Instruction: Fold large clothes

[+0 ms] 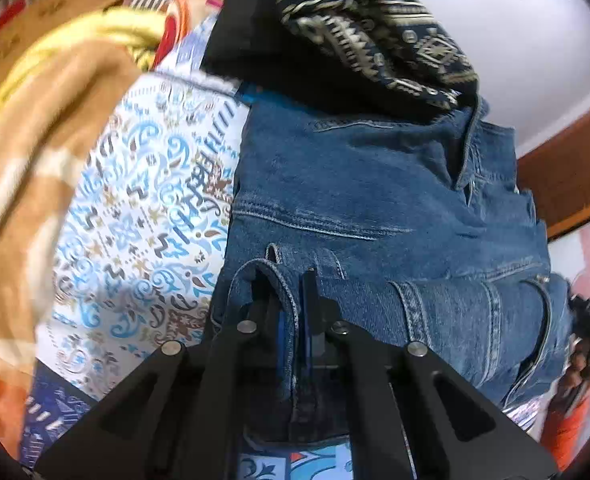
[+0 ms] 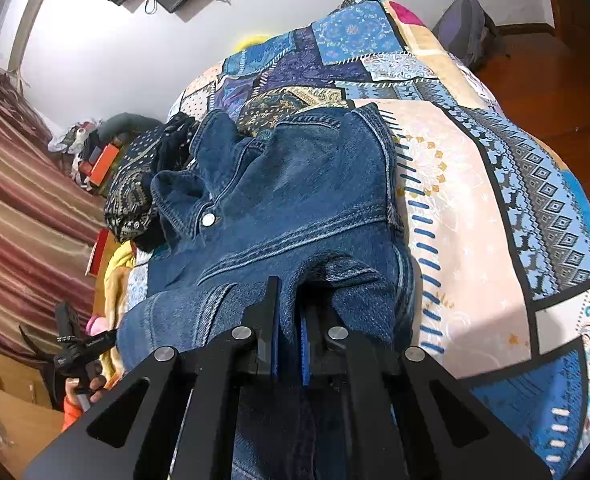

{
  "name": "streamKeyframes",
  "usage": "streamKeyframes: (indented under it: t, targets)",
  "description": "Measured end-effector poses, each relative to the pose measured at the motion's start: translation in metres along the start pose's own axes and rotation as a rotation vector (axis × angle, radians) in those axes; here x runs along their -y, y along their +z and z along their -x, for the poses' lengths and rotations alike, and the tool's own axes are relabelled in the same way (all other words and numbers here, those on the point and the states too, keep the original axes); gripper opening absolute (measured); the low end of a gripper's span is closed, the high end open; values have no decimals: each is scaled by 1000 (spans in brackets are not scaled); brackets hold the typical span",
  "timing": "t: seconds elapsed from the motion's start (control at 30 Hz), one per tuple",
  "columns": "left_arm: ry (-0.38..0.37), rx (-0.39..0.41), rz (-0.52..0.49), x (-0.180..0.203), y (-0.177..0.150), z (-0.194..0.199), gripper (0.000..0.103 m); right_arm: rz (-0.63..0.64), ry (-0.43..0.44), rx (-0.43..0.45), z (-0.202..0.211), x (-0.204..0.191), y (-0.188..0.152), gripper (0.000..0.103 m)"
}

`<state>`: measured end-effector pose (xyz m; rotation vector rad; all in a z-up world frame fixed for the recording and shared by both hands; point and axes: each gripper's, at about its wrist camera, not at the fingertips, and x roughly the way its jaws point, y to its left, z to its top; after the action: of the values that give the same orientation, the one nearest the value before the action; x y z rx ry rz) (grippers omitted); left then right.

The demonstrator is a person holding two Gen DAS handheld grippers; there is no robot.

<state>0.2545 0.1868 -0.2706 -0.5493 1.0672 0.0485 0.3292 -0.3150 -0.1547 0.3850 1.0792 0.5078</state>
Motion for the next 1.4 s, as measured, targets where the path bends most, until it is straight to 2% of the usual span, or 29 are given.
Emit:
streamKeyframes:
  t: [0.13, 0.17, 0.23, 0.27, 0.3, 0.37, 0.43, 0.47, 0.6, 0.7, 0.87, 0.97, 1.07, 1.2, 1.4]
  targets:
    - [60, 49, -117, 21, -3, 27, 9, 111, -93, -7, 17, -25, -3, 11]
    - [70, 58, -140, 24, -4, 33, 12, 152, -129, 0, 21, -33, -4, 15]
    - [83, 70, -165, 26, -8, 44, 17, 218, -185, 22, 29, -45, -9, 30]
    - [91, 78, -168, 25, -10, 50, 21, 246, -205, 38, 35, -51, -14, 42]
    - [95, 88, -169, 23, -13, 54, 24, 263, -211, 55, 41, -55, -19, 49]
    - [105, 137, -163, 19, -18, 71, 42, 295, -218, 72, 52, -61, -28, 50]
    - [111, 181, -143, 10, -22, 86, 54, 316, -222, 71, 59, -64, -35, 50]
    - [115, 192, -133, 8, -25, 91, 56, 318, -227, 70, 62, -64, -39, 50]
    - [110, 168, -104, -6, -34, 94, 56, 313, -248, 58, 65, -60, -50, 55]
    - [84, 114, -108, -9, -48, 81, 56, 290, -261, 34, 60, -54, -56, 55]
    - [20, 29, -194, 5, -74, 50, 56, 215, -234, -37, 47, -39, -68, 55]
    - [9, -32, -173, 2, -73, 27, 56, 187, -196, -117, 34, -34, -73, 55]
    - [-18, -86, -145, 1, -70, 7, 56, 199, -182, -140, 25, -36, -79, 58]
    - [-16, -97, -168, 7, -67, -7, 56, 193, -172, -126, 19, -33, -75, 72]
    - [-11, -62, -171, 12, -61, -6, 56, 113, -92, -118, 13, -23, -69, 75]
